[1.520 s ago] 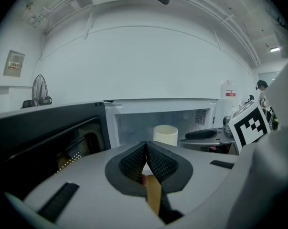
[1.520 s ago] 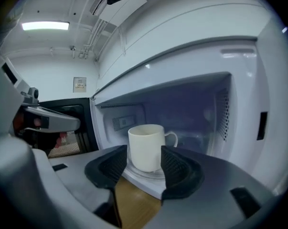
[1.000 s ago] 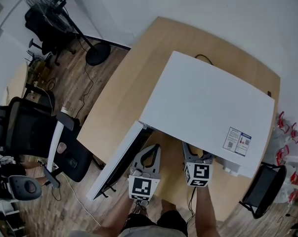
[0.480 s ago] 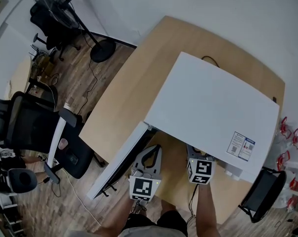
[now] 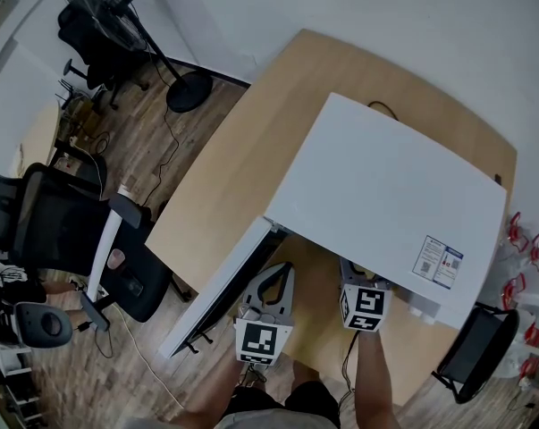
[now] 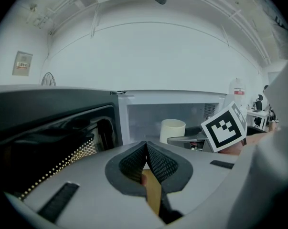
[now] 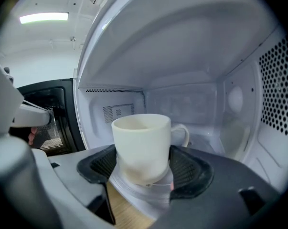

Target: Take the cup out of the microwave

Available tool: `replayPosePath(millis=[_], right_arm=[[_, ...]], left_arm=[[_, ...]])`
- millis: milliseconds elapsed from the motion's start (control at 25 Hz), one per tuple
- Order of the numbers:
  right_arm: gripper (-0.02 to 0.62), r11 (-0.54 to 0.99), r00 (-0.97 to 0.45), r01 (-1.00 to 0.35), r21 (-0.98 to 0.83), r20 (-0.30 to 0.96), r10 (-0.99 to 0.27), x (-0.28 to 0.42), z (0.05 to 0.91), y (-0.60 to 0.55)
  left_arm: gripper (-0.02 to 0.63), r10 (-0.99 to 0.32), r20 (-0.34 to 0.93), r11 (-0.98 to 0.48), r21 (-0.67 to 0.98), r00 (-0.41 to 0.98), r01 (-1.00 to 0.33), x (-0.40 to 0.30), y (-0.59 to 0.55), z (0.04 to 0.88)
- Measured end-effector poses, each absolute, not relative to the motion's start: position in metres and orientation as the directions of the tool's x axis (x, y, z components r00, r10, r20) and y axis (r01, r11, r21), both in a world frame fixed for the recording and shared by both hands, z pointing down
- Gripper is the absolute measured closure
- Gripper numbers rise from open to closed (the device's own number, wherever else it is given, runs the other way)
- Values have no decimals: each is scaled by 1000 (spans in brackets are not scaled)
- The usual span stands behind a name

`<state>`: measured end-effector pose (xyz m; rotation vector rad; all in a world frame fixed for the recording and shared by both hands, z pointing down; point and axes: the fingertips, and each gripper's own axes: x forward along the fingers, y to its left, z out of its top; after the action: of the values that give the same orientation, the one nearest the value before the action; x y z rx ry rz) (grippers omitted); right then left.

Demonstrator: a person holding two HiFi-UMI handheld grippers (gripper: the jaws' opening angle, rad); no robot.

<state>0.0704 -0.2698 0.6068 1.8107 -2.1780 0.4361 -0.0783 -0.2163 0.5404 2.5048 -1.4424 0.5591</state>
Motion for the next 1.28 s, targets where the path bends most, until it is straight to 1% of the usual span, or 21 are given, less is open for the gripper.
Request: replayPosePath(millis=[600, 1280], right_arm=[[247, 140, -152, -988, -61, 319, -936, 73, 567, -247], [246, 94, -111, -993, -73, 292, -950, 67, 544, -171]], left_arm=[[583, -794, 382, -525, -38, 474, -850, -80, -201, 517], [583, -760, 344, -605, -61, 552, -794, -69, -154, 491]])
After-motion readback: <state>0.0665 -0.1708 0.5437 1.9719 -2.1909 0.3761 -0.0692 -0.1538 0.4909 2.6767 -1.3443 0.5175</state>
